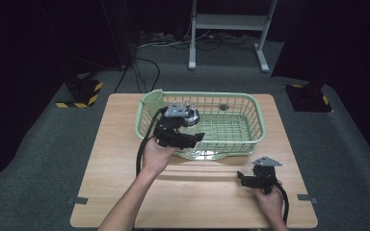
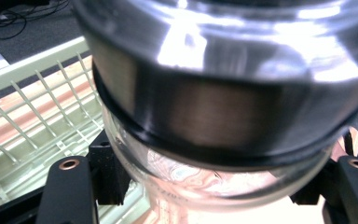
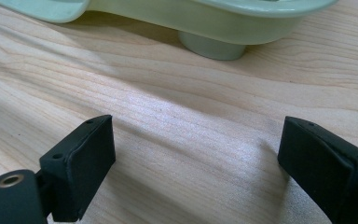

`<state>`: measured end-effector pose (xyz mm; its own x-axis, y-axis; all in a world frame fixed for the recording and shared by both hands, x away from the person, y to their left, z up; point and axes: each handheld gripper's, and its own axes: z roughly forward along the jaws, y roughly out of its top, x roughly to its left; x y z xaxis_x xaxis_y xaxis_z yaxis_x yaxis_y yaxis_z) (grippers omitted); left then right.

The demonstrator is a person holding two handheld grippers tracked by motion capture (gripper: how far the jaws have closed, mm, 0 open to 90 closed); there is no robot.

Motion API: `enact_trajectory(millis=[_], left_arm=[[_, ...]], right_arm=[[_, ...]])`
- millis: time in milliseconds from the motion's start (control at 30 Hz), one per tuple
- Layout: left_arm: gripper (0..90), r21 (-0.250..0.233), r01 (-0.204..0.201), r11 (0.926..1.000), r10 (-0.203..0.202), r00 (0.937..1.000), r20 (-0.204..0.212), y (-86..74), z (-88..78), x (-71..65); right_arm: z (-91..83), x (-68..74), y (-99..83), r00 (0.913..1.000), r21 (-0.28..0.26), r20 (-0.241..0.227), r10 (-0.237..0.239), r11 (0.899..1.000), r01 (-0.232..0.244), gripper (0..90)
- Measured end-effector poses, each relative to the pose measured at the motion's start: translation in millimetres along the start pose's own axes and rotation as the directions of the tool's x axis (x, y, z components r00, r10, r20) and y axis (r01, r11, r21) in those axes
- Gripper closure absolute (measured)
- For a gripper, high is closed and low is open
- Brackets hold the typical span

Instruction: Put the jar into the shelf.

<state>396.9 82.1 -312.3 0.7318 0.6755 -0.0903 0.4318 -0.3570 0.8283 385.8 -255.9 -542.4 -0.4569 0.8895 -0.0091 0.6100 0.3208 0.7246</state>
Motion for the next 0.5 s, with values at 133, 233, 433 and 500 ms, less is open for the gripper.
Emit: enact_trajectory(millis=[133, 233, 433, 500], left_arm=[[31.3, -0.016, 0.025, 0.9996, -0.025, 0.9997, 0.008, 10.4, -0.1, 8.2], [31.3, -0.019, 0.033, 0.9993, -0.033, 0.9993, 0.015, 14.5, 1.0, 10.3], [31.3, -0.001, 0.019, 0.9998, -0.019, 0.9998, 0.0, 29.9, 10.7, 14.2], [31.3, 0.009, 0.013, 0.9999, -0.013, 0.9998, -0.012, 35.1, 15.0, 16.4]], right_arm=[[0.0, 0.0, 0.0, 1.0, 0.0, 0.0, 0.0, 1.0, 0.0, 10.6], [0.0, 0.0, 0.0, 1.0, 0.0, 0.0, 0.0, 1.0, 0.0, 10.6], [0.0, 0.0, 0.0, 1.0, 0.0, 0.0, 0.0, 1.0, 0.0, 10.6], [0.0, 0.0, 0.0, 1.0, 0.0, 0.0, 0.0, 1.0, 0.0, 10.5]])
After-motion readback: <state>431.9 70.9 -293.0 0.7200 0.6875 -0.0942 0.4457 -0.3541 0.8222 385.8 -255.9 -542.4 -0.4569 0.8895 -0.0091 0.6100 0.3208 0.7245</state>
